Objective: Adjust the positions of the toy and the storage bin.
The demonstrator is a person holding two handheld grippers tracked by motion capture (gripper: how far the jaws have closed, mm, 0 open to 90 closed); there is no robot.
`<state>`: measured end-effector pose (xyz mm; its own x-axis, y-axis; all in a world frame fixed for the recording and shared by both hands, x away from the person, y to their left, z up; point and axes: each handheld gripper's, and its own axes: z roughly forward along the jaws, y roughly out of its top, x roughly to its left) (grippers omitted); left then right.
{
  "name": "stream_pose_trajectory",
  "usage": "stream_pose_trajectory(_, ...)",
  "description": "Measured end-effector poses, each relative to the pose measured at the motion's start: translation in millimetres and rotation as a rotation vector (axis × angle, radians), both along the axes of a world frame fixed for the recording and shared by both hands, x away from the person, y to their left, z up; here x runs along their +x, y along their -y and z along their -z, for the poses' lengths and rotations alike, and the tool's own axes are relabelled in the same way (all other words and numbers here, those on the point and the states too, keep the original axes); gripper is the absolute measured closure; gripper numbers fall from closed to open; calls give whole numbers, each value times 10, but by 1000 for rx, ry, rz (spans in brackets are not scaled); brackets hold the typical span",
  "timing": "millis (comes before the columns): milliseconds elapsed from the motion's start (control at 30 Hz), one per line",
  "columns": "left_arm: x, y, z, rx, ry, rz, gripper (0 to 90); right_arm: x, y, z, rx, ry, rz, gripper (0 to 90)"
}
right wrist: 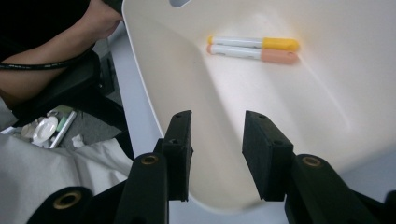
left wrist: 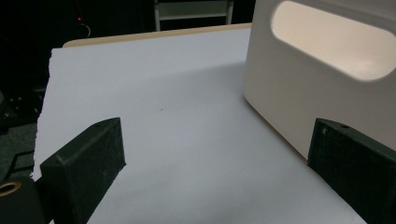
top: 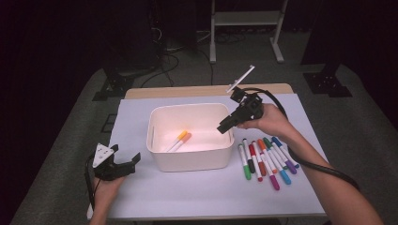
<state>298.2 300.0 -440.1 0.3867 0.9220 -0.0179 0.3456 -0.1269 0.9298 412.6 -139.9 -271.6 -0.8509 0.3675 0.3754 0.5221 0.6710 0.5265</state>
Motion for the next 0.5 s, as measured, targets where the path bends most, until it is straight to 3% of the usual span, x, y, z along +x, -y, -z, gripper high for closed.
stream_pose_trajectory(67,-1,3,-2,1,1,-1,27,-14,66,-18,1,5,13,614)
stream_pose_trajectory(100,-2,2,-5,3,2,0,27,-34,203,-35,15,14,32,613)
stream_pose_trajectory(167,-4,2,-5,3,0,-2,26,-44,271,-40,18,16,42,606)
stream_pose_trajectory(233,-4,-1,-3,3,-1,-3,26,-72,460,-19,25,14,73,592)
stream_pose_trajectory(267,-4,-1,-3,3,-1,-3,27,-72,460,-19,25,14,73,592)
stream_pose_trajectory(500,-4,-1,1,5,-4,-3,26,-134,960,188,30,-7,151,592)
